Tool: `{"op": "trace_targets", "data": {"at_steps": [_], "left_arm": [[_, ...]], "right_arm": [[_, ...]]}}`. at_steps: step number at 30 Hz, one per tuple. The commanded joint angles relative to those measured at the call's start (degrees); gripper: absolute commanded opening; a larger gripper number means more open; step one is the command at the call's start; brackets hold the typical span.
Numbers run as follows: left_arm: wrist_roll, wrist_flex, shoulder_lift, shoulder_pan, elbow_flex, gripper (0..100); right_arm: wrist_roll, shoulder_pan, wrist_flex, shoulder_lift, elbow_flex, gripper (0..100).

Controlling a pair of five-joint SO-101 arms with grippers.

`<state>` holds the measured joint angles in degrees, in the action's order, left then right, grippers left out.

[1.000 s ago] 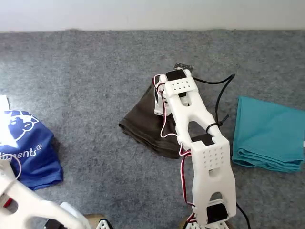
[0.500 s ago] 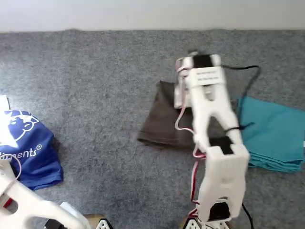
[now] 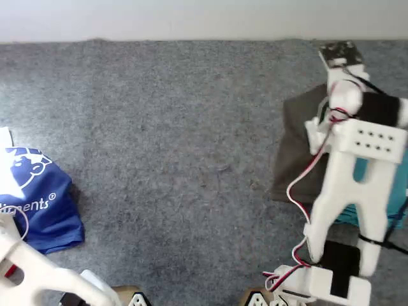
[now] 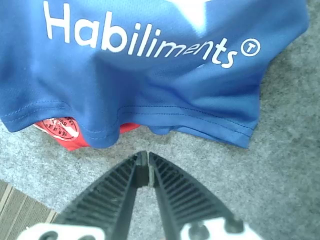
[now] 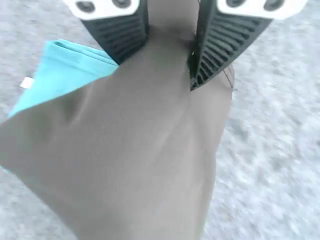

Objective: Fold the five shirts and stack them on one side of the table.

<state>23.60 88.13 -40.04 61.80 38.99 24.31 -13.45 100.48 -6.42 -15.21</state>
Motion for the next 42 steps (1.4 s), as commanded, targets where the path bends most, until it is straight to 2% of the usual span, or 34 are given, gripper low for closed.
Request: {"op": "trace_targets", "data": {"at_steps": [1, 12, 18, 24, 27, 29, 31, 35, 39, 42], "left_arm": [[-0.2, -0.7, -1.2, -0.5, -0.8, 2], [-0.4, -0.3, -1.3, -5.2, -0.7, 2], [-0.4, -0.3, -1.3, -5.1, -0.5, 2], [-0.2, -0.3, -1.3, -5.1, -0.5, 2], [-0.2, -0.3, -1.1, -5.1, -0.5, 2], [-0.2, -0.3, -1.1, -5.1, -0.5, 2], [-0.2, -0.3, -1.1, -5.1, -0.5, 2], [-0.2, -0.3, -1.1, -5.1, -0.5, 2], [-0.1, -0.3, -1.1, -5.1, -0.5, 2], [-0.1, -0.3, -1.1, -5.1, -0.5, 2]], "right_arm": [[5.1, -5.1, 1.8, -3.1, 0.1, 0.8], [14.9, -14.3, -6.4, -3.0, 3.6, 0.8], [15.7, -17.9, -20.6, -3.0, 15.0, 0.8], [25.8, -19.7, -34.9, -3.0, 22.9, 1.6], [29.5, -21.3, -36.4, -3.0, 23.1, 14.2], [27.2, -22.8, -36.5, -3.0, 23.0, 28.6], [24.5, -24.1, -36.1, -3.4, 22.9, 37.9], [24.4, -25.5, -34.5, -3.7, 22.5, 32.8], [24.4, -25.5, -27.7, -3.7, 19.0, 25.0], [24.2, -23.0, -22.1, -3.6, 17.3, 18.0]]}}
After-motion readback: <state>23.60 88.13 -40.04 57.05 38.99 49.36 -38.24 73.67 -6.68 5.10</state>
